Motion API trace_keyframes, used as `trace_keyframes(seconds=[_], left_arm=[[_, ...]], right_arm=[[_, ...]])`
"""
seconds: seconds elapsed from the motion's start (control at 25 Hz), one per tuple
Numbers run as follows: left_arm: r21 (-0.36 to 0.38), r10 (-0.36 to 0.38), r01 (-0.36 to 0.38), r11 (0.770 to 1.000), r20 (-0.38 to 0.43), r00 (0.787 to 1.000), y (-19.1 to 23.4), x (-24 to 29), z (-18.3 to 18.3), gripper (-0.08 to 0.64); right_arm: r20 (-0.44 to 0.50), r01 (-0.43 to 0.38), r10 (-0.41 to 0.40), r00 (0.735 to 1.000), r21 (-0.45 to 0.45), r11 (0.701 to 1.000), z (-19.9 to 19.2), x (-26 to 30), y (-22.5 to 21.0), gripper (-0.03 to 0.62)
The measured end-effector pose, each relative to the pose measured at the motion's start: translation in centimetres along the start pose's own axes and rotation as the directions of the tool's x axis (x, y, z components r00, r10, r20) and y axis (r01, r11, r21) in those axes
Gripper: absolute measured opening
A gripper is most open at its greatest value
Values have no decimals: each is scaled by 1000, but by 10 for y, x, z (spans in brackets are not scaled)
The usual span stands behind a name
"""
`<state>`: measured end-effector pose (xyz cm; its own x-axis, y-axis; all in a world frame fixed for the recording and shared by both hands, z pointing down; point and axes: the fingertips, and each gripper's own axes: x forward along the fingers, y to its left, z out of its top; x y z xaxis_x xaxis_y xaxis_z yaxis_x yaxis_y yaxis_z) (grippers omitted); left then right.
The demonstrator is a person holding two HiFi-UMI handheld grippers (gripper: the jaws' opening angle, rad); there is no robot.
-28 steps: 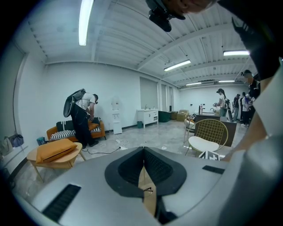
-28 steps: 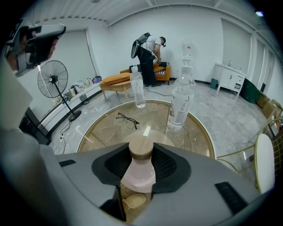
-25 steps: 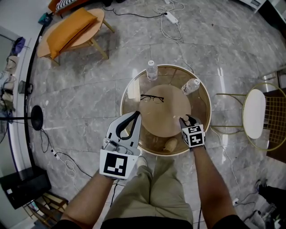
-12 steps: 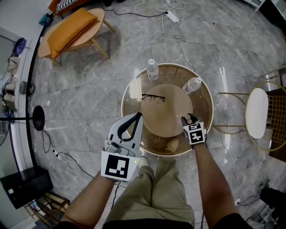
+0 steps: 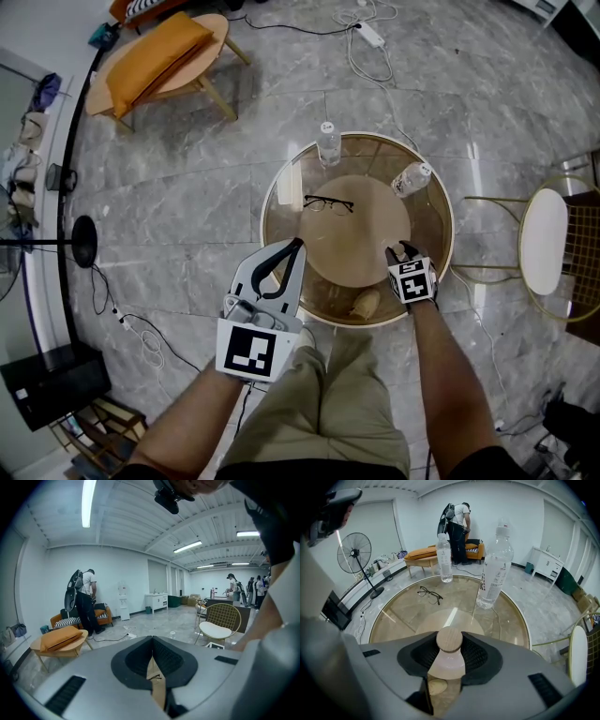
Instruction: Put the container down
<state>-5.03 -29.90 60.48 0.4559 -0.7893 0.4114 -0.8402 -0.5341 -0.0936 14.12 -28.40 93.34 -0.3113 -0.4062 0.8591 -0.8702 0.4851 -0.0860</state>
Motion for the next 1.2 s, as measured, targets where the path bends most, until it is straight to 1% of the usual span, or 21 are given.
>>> trace_keyframes(seconds=[0.36,0.48,0.6,0.76,1.0,1.04,1.12,1.16,1.2], left_arm=[[-9,16,-16,1000,-4,1000,5,-7,0,15],[-6,17,-17,1000,0,1000,5,-6,2,15],[-3,11,-11,1000,11,1000,0,-8,8,15],[-18,14,-13,1000,29,999,-2,-10,22,15],[-67,-7,10,998,47,999,-2,-14,39,15],[-71,-5,9,997,52,999,-2,-16,43,15],[-76,3,1,997,53,999,-1,-20,49,15],[-77,9,-4,997,54,999,0,-21,52,15],[-80,12,-8,997,57,998,0,-22,56,15]], right_arm=[[-42,-3,1,999,-48,999,-13,5,6,155],[-51,-17,15,999,-46,999,-11,5,7,156],[-51,-38,37,998,-21,999,-9,2,6,168],[-2,-40,40,999,-36,999,5,-16,5,196],[114,-30,38,993,-72,997,37,-62,13,197],[136,-23,34,990,-78,997,42,-71,16,186],[169,11,4,986,-89,996,51,-89,18,127],[184,37,-19,983,-93,995,57,-100,18,81],[203,59,-38,978,-96,994,64,-111,18,15]])
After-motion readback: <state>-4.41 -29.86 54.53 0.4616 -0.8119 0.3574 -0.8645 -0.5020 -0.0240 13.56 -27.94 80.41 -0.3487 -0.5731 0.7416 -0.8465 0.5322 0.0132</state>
